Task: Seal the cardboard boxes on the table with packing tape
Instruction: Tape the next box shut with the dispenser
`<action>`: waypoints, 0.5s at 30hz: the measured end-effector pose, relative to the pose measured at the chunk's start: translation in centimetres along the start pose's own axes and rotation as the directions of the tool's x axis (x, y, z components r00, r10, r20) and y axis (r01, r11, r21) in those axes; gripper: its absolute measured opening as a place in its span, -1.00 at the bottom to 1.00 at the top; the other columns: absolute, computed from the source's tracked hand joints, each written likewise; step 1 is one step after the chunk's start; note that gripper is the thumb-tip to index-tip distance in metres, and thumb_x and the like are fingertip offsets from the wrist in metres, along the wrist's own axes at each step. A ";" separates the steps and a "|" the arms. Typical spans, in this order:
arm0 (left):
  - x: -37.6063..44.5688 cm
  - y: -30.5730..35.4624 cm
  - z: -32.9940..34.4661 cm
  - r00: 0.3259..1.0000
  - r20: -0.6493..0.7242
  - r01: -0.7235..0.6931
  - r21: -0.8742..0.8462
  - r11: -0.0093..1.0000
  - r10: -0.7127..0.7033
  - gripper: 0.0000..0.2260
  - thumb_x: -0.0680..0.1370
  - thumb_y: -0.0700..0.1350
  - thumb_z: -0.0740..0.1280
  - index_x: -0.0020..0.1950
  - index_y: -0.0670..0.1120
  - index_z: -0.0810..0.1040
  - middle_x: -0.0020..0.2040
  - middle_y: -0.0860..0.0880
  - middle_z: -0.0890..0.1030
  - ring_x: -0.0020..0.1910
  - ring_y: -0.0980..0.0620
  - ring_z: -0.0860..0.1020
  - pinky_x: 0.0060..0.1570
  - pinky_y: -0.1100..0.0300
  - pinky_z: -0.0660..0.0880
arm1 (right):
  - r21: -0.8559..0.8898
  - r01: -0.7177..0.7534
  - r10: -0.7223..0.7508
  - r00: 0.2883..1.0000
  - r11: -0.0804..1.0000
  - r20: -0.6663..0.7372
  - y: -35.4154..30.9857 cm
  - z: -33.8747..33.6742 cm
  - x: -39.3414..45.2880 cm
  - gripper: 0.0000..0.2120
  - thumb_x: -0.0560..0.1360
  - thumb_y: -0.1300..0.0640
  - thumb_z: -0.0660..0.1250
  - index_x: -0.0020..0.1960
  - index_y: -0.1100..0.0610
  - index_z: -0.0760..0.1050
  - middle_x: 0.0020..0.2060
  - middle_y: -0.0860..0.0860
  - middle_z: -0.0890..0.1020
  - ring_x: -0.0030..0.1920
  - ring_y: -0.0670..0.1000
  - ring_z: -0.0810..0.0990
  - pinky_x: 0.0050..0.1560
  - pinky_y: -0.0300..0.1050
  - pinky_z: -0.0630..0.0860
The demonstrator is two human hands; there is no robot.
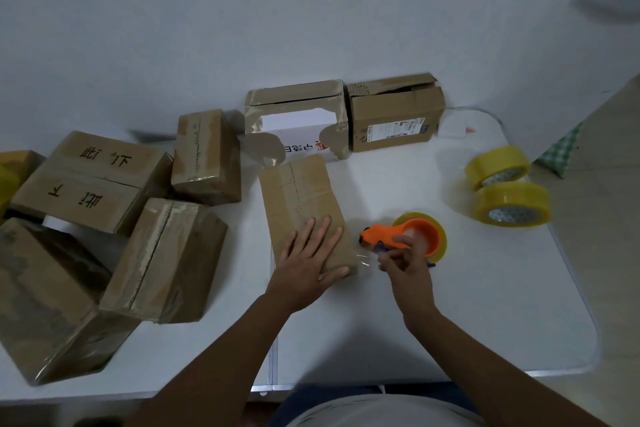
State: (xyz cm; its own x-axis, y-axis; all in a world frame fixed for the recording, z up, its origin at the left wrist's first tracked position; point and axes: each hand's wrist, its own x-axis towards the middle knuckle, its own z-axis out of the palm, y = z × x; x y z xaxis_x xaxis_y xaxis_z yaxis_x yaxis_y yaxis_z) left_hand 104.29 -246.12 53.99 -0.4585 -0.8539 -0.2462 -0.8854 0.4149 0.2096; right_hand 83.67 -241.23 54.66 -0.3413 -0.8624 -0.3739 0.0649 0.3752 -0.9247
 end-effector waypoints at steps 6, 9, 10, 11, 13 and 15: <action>-0.2 0.3 0.2 0.999 -0.038 0.003 0.116 0.993 0.001 -0.34 0.57 0.39 -0.16 0.60 0.16 -0.20 0.62 0.11 -0.20 0.59 0.01 -0.23 0.54 -0.03 -0.14 | -0.102 0.048 -0.049 0.999 0.994 -0.013 0.8 0.4 0.5 -0.67 0.53 0.22 0.37 0.19 -0.04 0.37 -0.15 0.06 0.59 -0.16 0.01 0.57 -0.16 -0.18 0.49; -0.2 0.6 0.4 0.997 -0.079 0.018 0.180 0.983 -0.003 -0.34 0.59 0.37 -0.14 0.62 0.11 -0.12 0.63 0.05 -0.10 0.61 -0.05 -0.10 0.54 -0.06 -0.03 | -0.169 0.071 -0.074 0.997 0.983 -0.013 1.5 0.7 0.8 -0.71 0.54 0.20 0.36 0.19 -0.03 0.38 -0.16 -0.01 0.57 -0.19 -0.08 0.55 -0.19 -0.15 0.49; -0.1 0.7 0.6 0.995 -0.096 0.018 0.201 0.979 0.001 -0.34 0.59 0.36 -0.11 0.63 0.08 -0.07 0.63 0.02 -0.04 0.61 -0.07 -0.04 0.53 -0.08 0.03 | -0.183 0.075 -0.078 0.997 0.980 -0.010 1.8 0.9 0.8 -0.73 0.54 0.20 0.35 0.18 -0.01 0.39 -0.16 -0.02 0.56 -0.19 -0.07 0.54 -0.19 -0.12 0.49; -0.1 0.8 0.7 0.994 -0.109 0.015 0.221 0.975 0.010 -0.34 0.60 0.34 -0.08 0.63 0.06 -0.02 0.63 -0.01 0.01 0.60 -0.10 0.01 0.52 -0.10 0.09 | -0.192 0.077 -0.080 0.997 0.978 -0.006 2.0 1.1 0.9 -0.77 0.55 0.21 0.34 0.15 0.01 0.40 -0.16 -0.02 0.56 -0.18 -0.02 0.54 -0.18 -0.07 0.49; 0.0 0.7 0.9 0.992 -0.125 0.006 0.258 0.966 0.027 -0.34 0.60 0.31 -0.01 0.63 0.02 0.04 0.62 -0.05 0.07 0.59 -0.14 0.09 0.48 -0.13 0.19 | -0.218 0.093 -0.093 0.996 0.971 0.010 2.3 1.5 1.2 -0.87 0.56 0.21 0.32 0.07 0.06 0.43 -0.16 -0.03 0.55 -0.17 0.04 0.53 -0.16 0.00 0.50; 0.0 0.7 1.0 0.990 -0.141 0.014 0.283 0.959 0.027 -0.34 0.60 0.29 0.06 0.62 0.01 0.07 0.61 -0.07 0.11 0.57 -0.15 0.15 0.45 -0.13 0.25 | -0.259 0.124 -0.117 0.992 0.958 0.042 2.4 2.1 1.6 -0.95 0.57 0.20 0.31 -0.01 0.08 0.45 -0.17 -0.05 0.56 -0.17 -0.01 0.53 -0.18 -0.06 0.46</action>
State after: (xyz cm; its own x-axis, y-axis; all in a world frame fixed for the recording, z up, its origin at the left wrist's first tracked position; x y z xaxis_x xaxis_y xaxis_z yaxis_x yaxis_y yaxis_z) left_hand 103.60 -245.57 53.18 -0.4667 -0.8782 -0.1050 -0.8773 0.4747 -0.0708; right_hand 85.26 -242.42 51.68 -0.3066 -0.9141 -0.2653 -0.2228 0.3399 -0.9137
